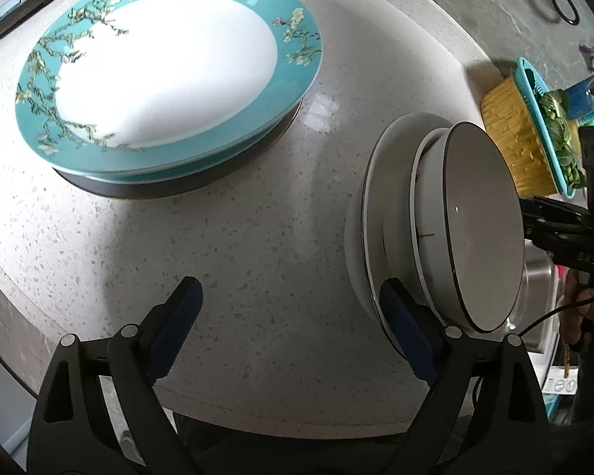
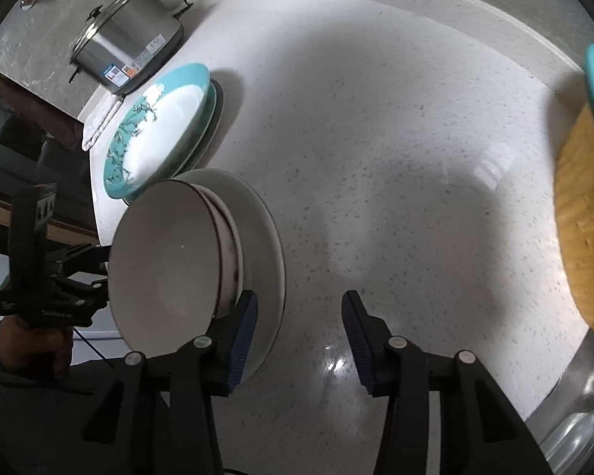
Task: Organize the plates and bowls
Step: 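Reach the left gripper to the stacked bowls and plate and pinch their rims, then carry the bowl-and-plate stack with the left gripper onto the teal floral plates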
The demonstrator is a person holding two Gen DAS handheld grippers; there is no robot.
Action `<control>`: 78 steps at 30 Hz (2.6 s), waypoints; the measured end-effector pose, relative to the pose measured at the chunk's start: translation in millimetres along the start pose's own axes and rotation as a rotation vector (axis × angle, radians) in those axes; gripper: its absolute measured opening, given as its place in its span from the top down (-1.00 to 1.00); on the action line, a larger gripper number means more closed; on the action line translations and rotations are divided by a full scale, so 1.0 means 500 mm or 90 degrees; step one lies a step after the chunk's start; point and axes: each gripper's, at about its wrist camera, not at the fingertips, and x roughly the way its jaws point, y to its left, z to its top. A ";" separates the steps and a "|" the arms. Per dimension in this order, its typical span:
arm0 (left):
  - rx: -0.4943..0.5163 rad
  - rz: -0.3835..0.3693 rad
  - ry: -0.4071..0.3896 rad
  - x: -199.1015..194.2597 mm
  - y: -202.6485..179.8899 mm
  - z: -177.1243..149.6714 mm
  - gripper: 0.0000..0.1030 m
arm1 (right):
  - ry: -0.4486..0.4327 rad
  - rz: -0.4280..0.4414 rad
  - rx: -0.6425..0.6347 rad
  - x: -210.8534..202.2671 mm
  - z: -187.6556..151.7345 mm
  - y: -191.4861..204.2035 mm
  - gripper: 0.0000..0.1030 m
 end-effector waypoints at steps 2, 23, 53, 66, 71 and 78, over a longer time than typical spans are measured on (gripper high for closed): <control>0.002 0.004 -0.002 0.004 -0.006 0.002 -0.72 | 0.001 0.001 -0.012 0.011 0.003 -0.002 0.09; -0.002 -0.058 0.021 0.039 -0.045 0.040 0.35 | 0.036 0.078 -0.007 0.066 0.021 -0.013 0.53; 0.014 -0.067 0.001 -0.005 -0.047 0.027 0.75 | 0.021 0.070 0.053 0.067 -0.007 0.017 0.72; 0.038 -0.076 -0.001 -0.084 -0.057 0.032 0.75 | -0.002 0.058 0.070 0.002 0.000 0.057 0.72; 0.044 -0.079 -0.005 -0.126 -0.052 0.044 0.75 | -0.006 0.059 0.076 -0.019 0.010 0.078 0.72; 0.043 -0.077 -0.016 -0.187 -0.024 0.068 0.75 | -0.016 0.057 0.062 -0.049 0.040 0.118 0.71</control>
